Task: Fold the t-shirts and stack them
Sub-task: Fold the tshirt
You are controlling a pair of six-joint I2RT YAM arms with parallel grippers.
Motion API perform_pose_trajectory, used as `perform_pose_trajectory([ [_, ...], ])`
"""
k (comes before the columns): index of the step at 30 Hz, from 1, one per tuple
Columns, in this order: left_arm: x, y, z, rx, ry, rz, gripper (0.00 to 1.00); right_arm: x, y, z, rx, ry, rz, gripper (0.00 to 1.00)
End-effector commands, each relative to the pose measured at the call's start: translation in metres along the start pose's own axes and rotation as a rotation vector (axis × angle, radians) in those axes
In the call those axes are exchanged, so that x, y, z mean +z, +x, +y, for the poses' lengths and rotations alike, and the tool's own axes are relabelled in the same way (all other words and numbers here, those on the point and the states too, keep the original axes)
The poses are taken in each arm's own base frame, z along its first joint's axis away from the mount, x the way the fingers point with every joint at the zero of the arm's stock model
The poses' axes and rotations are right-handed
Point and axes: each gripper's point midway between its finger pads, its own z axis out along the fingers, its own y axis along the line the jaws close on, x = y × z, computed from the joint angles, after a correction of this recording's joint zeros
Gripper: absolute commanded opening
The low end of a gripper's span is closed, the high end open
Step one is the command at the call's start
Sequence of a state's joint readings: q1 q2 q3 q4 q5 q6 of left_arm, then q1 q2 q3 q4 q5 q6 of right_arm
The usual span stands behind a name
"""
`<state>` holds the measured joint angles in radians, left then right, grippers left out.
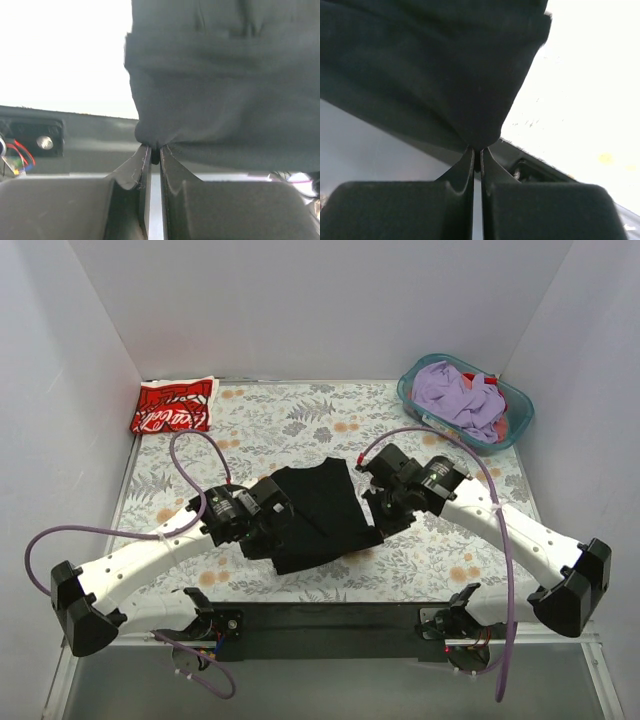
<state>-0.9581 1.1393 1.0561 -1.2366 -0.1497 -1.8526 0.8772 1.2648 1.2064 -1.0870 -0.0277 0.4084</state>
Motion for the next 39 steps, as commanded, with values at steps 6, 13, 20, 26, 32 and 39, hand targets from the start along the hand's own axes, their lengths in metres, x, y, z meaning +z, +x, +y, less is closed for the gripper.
perform_pose_trajectory([
  [6, 0.006, -0.045, -0.011, 0.054, 0.04, -0.073, 0.0, -0.013, -0.054, -0.022, -0.043, 0.022, -0.025, 0.01],
  [13, 0.007, -0.077, -0.016, 0.049, 0.077, -0.103, 0.0, -0.012, -0.091, -0.023, -0.052, -0.047, -0.034, 0.01],
  [20, 0.021, -0.111, -0.016, 0.03, 0.112, -0.101, 0.0, -0.011, -0.129, -0.034, -0.045, -0.099, -0.062, 0.01],
  [26, 0.043, -0.129, -0.014, 0.004, 0.13, -0.075, 0.0, 0.021, -0.153, -0.048, -0.031, -0.108, -0.007, 0.01],
  [32, 0.065, -0.152, -0.002, -0.039, 0.103, -0.087, 0.0, 0.044, -0.178, -0.058, -0.018, -0.119, 0.006, 0.01],
  [39, 0.087, -0.175, 0.0, -0.041, 0.085, -0.105, 0.0, 0.063, -0.21, -0.072, -0.003, -0.124, -0.019, 0.01],
])
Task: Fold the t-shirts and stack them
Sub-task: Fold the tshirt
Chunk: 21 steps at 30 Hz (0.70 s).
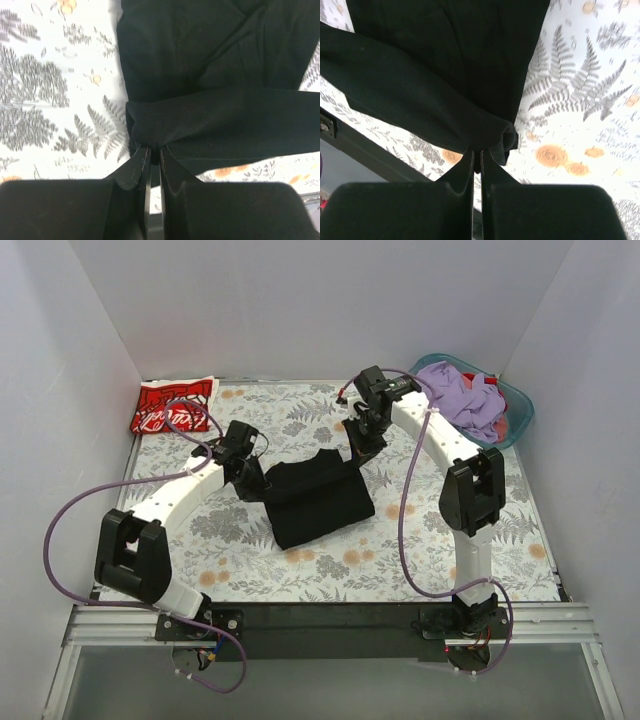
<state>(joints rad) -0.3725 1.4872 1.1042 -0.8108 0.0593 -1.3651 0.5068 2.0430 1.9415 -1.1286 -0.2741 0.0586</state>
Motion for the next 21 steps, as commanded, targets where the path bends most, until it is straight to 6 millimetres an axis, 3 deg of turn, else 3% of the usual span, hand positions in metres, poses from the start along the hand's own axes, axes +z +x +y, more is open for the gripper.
perform_pose_trajectory([
  [1, 0.007, -0.022, 0.0, 0.026, 0.0, -0.056, 0.0, -0.005, -0.023, -0.01, -0.017, -0.008, -0.057, 0.01],
  [9, 0.044, -0.057, 0.008, 0.003, -0.054, -0.109, 0.0, 0.035, -0.046, -0.04, 0.039, -0.037, -0.085, 0.01],
  [16, 0.055, -0.079, 0.004, 0.006, -0.059, -0.191, 0.0, 0.06, -0.061, -0.055, 0.034, -0.043, -0.131, 0.01],
  [21, 0.061, -0.086, -0.004, 0.022, 0.003, -0.238, 0.0, 0.076, -0.054, -0.069, 0.065, -0.031, -0.141, 0.01],
])
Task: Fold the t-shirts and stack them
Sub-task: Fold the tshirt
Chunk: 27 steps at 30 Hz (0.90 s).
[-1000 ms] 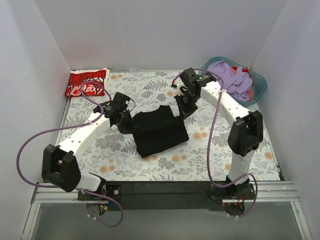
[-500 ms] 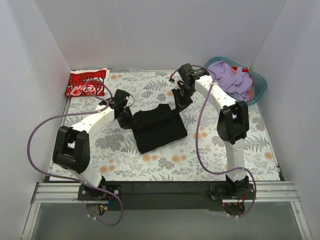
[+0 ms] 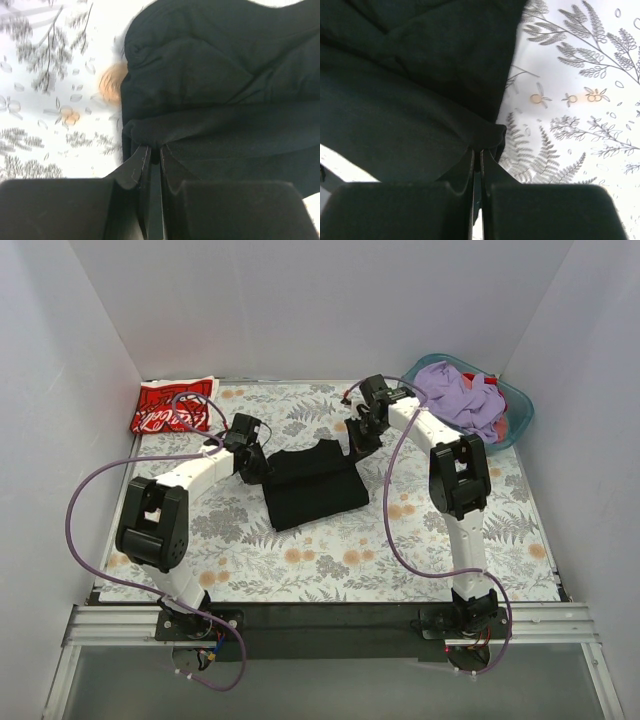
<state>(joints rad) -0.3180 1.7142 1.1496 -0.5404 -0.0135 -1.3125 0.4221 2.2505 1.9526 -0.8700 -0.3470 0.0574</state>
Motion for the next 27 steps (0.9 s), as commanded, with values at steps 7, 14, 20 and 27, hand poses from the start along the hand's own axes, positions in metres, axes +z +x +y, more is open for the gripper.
perform_pose_trajectory([
  [7, 0.024, -0.015, 0.004, 0.009, 0.007, -0.08, 0.0, 0.022, 0.006, -0.031, 0.035, 0.038, -0.059, 0.01],
  [14, 0.028, 0.033, 0.018, -0.018, -0.012, 0.088, 0.0, 0.029, 0.051, -0.027, 0.089, 0.001, 0.027, 0.01],
  [20, -0.004, 0.128, 0.037, 0.003, -0.045, 0.311, 0.0, 0.014, 0.151, -0.004, 0.106, -0.005, 0.181, 0.01],
  [27, -0.079, 0.199, 0.054, 0.026, -0.025, 0.348, 0.0, -0.03, 0.257, 0.029, 0.13, -0.037, 0.251, 0.01],
])
